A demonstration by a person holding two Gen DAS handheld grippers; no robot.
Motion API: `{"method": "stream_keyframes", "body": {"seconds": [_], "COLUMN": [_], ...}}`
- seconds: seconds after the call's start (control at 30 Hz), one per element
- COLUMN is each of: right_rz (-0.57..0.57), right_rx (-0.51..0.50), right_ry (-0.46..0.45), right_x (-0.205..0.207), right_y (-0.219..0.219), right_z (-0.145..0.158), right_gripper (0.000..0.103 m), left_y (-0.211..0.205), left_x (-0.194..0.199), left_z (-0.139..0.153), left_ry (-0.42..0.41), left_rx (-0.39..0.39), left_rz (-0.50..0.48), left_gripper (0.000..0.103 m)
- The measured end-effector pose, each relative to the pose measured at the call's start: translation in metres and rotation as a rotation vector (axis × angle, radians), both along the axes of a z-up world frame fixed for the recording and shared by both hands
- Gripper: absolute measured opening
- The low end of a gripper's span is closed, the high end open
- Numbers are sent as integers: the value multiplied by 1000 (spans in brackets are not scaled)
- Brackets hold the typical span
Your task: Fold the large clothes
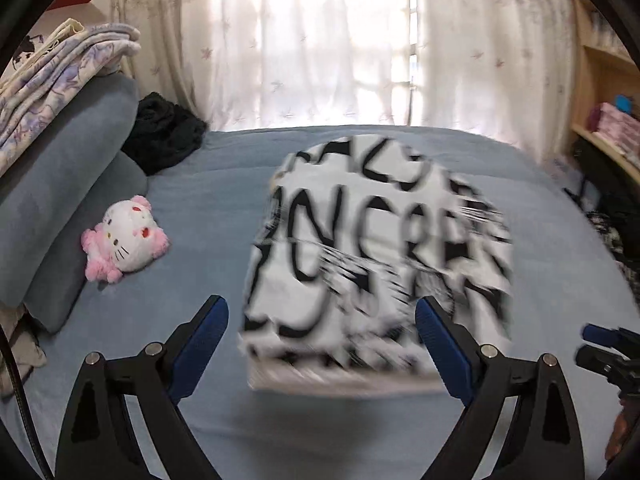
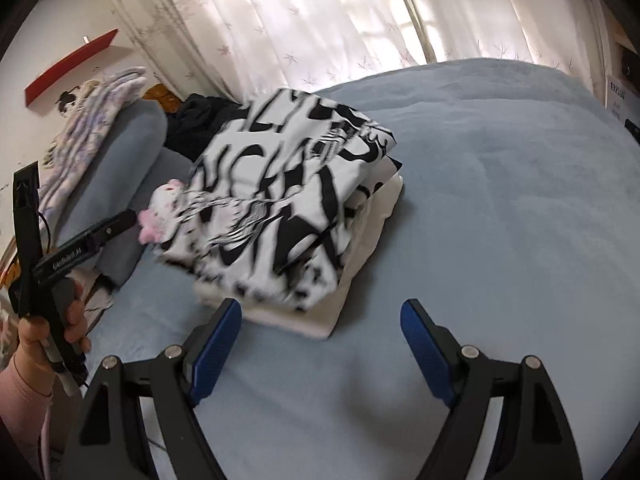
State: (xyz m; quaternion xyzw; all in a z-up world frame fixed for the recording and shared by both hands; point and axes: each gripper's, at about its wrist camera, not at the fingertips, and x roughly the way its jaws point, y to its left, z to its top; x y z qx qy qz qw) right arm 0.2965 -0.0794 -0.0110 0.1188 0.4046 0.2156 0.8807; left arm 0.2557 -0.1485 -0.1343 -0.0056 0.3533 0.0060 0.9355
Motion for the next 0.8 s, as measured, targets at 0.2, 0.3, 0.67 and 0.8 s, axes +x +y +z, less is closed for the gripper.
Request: {"method": "stream_keyframes", "body": {"seconds": [0.2,0.3,0.67,0.8], "right_rz": [19,16,-1,-30], "right_rx": [2,-36,-126,-164], "right_ry": [-53,-72,-120,-155], "right_x": [-74,-106,-205,-229], "right_y": [-14,-19,-56,-68], "right_z": [55,74,120,125], "right_gripper": [82,82,82,82], "left_y": [-56,-75,-117,-131], "left_x": [-91,-122,-212,-235], "left_z": [55,68,93,95], "left_ry": [-19,9,59,43], "left_rx": [-27,-27,-42,-67], "left_rz": [-39,-63,-88,-100], "left_gripper": [94,94,94,94]}}
